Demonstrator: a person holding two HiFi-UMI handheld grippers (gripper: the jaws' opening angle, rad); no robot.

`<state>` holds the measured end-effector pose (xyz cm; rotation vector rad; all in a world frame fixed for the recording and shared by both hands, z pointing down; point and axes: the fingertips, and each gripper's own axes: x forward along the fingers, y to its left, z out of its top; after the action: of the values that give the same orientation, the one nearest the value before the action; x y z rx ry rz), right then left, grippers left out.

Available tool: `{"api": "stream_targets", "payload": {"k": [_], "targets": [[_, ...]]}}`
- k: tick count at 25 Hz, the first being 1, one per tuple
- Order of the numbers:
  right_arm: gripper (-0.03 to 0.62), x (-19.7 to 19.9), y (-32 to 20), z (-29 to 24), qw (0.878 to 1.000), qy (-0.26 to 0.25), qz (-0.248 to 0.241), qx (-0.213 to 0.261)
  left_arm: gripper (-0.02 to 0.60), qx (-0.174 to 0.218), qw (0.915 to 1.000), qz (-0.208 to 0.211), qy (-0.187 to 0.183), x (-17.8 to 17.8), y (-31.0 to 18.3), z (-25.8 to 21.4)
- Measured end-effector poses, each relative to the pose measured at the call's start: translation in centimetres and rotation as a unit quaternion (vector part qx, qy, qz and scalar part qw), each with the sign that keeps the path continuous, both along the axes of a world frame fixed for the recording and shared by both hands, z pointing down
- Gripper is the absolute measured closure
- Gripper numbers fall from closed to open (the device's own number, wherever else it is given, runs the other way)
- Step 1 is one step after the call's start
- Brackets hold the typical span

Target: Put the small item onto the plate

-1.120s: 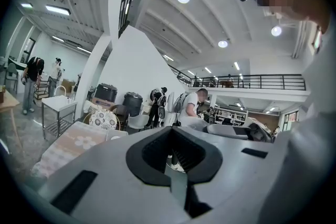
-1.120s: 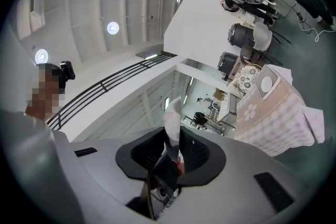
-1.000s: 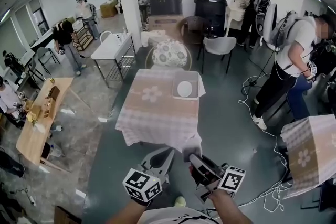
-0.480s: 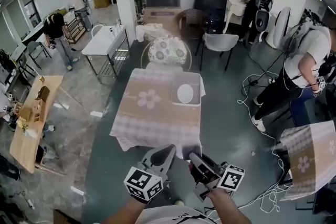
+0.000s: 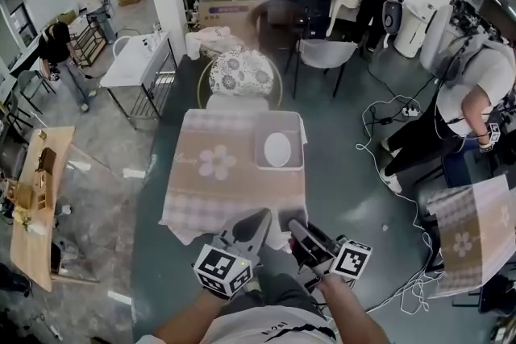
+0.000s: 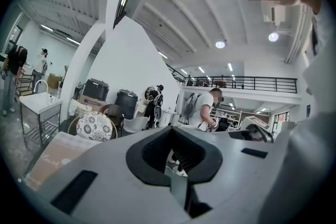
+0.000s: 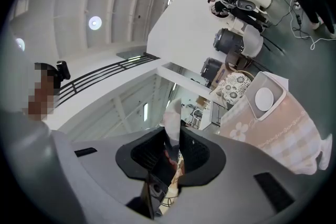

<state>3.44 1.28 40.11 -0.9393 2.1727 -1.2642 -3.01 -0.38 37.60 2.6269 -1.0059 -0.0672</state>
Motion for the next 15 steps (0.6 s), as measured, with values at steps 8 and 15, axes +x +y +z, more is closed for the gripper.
{"api": "stream_targets", "payload": {"k": [8,15], "targets": [[0.499,0.1,-7.8,2.8,1.0,0.004,-0.004,-0.005,0.575,0.011,0.9999,-0.012,-0.003,0.3,-7.8,2.5],[0.499,2.1,-15.7,8.4,0.999,-0.014,-0.004,-0.05,0.575,0.005,0.9993,-0.027,-0.024,1.9,-15.6,6.3]]}}
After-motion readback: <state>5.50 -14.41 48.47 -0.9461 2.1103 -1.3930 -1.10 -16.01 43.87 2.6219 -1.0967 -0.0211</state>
